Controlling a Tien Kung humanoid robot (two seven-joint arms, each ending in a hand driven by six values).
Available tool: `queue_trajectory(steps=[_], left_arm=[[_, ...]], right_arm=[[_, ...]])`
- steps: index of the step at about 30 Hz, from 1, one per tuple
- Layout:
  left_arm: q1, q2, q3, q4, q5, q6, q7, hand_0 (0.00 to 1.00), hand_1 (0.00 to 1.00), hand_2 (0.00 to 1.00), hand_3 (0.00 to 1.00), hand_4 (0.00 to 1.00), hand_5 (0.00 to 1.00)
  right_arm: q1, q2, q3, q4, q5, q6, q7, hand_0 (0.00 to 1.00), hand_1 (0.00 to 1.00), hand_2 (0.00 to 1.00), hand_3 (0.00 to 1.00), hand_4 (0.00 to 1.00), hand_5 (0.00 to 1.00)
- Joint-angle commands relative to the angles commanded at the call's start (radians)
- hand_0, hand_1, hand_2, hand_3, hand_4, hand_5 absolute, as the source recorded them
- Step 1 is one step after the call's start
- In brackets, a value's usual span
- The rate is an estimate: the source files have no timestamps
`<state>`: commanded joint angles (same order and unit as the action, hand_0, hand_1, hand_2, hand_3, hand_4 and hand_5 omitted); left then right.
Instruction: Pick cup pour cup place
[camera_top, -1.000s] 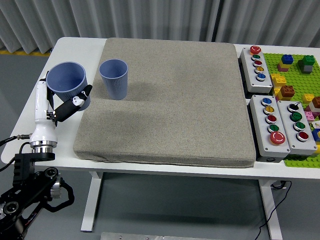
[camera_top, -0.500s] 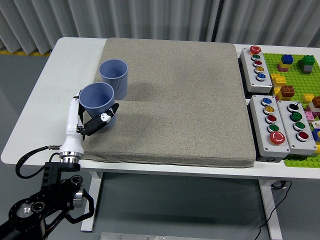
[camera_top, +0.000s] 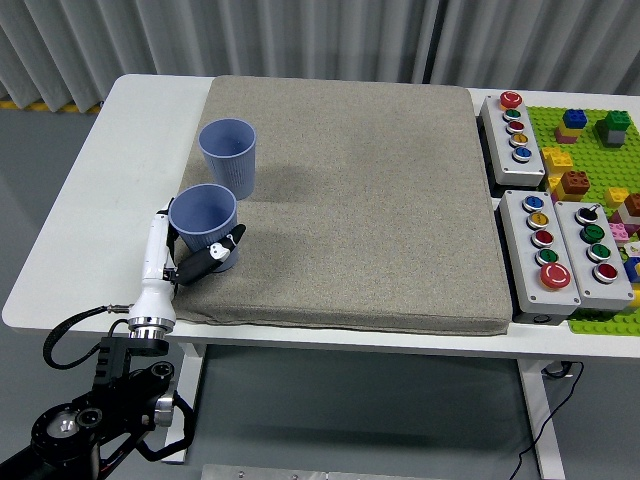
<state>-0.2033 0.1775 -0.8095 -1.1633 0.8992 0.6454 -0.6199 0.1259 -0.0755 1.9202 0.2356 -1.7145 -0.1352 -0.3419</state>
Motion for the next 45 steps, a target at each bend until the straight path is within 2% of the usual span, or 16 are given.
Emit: queue_trajectory(steps=[7,15,16,22,33,34,39,40,44,45], left_arm=[[0.002,-0.001,0.008,0.005,-0.01,0.0,-0.016,0.607,0.544,0.54,0.507,0.848,0.264],[0.003,0.001,0.001,-0.004,0.021,-0.007,-0.005,0.612,0.551,0.55,0.52,0.857,0.276],[0.003,0.001,0.001,-0.004,0.022,-0.008,-0.004,0.624,0.573,0.595,0.556,0.864,0.283],[0.002,0.0,0.002,0.002,0.029,-0.013,0.0,0.627,0.582,0.617,0.578,0.871,0.296],[0.001,0.001,-0.006,0.005,0.058,-0.029,0.018,0.639,0.594,0.631,0.608,0.882,0.305],[0.0,0.001,-0.006,0.005,0.06,-0.03,0.019,0.647,0.619,0.678,0.669,0.894,0.325],[0.003,0.0,-0.008,0.009,0.073,-0.037,0.025,0.647,0.619,0.678,0.669,0.894,0.325],[0.003,0.0,-0.008,0.01,0.075,-0.037,0.026,0.665,0.64,0.721,0.69,0.902,0.332],[0.007,0.0,-0.01,0.013,0.087,-0.044,0.033,0.665,0.64,0.721,0.69,0.902,0.332],[0.008,0.001,-0.01,0.013,0.091,-0.045,0.034,0.682,0.662,0.755,0.724,0.926,0.361]], right_arm=[[-0.001,0.001,0.001,0.0,-0.002,0.0,0.0,0.64,0.604,0.51,0.59,0.002,0.002],[0.001,0.002,0.003,-0.001,-0.004,0.001,0.0,0.64,0.604,0.51,0.59,0.002,0.002],[0.001,0.002,0.003,-0.001,-0.004,0.001,0.0,0.639,0.604,0.51,0.59,0.002,0.002],[0.003,0.001,0.004,-0.001,-0.006,0.002,0.0,0.641,0.604,0.51,0.59,0.002,0.002],[0.005,0.002,0.001,-0.001,-0.002,0.002,0.0,0.641,0.604,0.51,0.59,0.002,0.002],[0.005,0.002,0.001,-0.001,-0.003,0.002,0.0,0.64,0.604,0.51,0.59,0.002,0.002],[0.005,0.002,0.0,-0.001,-0.002,0.001,-0.001,0.64,0.604,0.51,0.59,0.002,0.002],[0.005,0.002,0.0,-0.001,-0.002,0.001,-0.001,0.64,0.604,0.51,0.59,0.002,0.002],[0.004,0.002,0.0,-0.001,-0.003,0.001,-0.001,0.64,0.604,0.51,0.59,0.002,0.002],[0.003,0.002,0.0,-0.001,-0.003,0.001,-0.001,0.639,0.605,0.51,0.59,0.002,0.002]])
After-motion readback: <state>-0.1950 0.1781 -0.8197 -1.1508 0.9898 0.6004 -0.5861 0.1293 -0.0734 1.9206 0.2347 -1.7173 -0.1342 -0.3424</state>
